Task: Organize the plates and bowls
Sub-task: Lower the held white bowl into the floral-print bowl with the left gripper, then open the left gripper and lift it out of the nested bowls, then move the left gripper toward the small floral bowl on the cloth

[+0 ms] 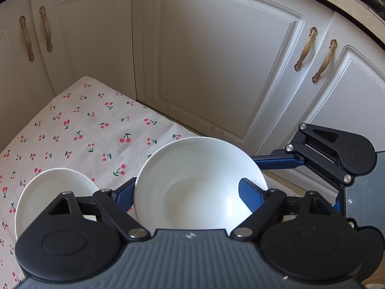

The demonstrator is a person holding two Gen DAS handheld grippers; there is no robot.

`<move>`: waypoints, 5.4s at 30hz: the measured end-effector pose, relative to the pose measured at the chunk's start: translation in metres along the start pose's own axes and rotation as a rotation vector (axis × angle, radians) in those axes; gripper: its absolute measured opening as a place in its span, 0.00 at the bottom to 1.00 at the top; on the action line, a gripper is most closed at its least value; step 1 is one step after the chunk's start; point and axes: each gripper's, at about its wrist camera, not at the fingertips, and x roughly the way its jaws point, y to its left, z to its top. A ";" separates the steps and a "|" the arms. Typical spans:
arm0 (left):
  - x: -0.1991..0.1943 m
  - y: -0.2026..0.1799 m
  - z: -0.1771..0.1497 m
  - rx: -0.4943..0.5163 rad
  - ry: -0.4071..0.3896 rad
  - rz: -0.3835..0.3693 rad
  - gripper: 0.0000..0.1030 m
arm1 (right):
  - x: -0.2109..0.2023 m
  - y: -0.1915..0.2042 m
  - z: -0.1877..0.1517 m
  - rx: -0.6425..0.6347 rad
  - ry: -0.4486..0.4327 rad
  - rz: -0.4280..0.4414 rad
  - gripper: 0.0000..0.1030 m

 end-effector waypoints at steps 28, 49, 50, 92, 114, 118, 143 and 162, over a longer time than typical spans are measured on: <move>-0.103 -0.065 -0.055 -0.016 -0.070 0.004 0.85 | -0.105 0.070 -0.002 -0.021 -0.018 0.028 0.85; -0.152 -0.086 -0.120 -0.081 -0.084 0.046 0.85 | -0.143 0.131 -0.019 -0.055 -0.028 0.090 0.85; -0.152 -0.086 -0.122 -0.082 -0.083 0.048 0.85 | -0.142 0.132 -0.020 -0.051 -0.025 0.094 0.85; -0.132 -0.087 -0.155 -0.088 -0.049 0.038 0.85 | -0.127 0.144 -0.046 -0.009 0.037 0.139 0.85; -0.152 -0.062 -0.171 -0.153 -0.063 0.086 0.87 | -0.139 0.133 -0.040 0.057 -0.045 0.126 1.00; -0.159 -0.057 -0.173 -0.160 -0.083 0.104 0.87 | -0.131 0.138 -0.041 0.046 -0.020 0.083 1.00; -0.160 -0.022 -0.143 -0.174 -0.122 0.145 0.88 | -0.125 0.104 -0.006 -0.024 -0.051 0.046 1.00; -0.116 0.040 -0.089 -0.192 -0.101 0.169 0.88 | -0.050 0.054 0.030 -0.087 -0.006 0.062 1.00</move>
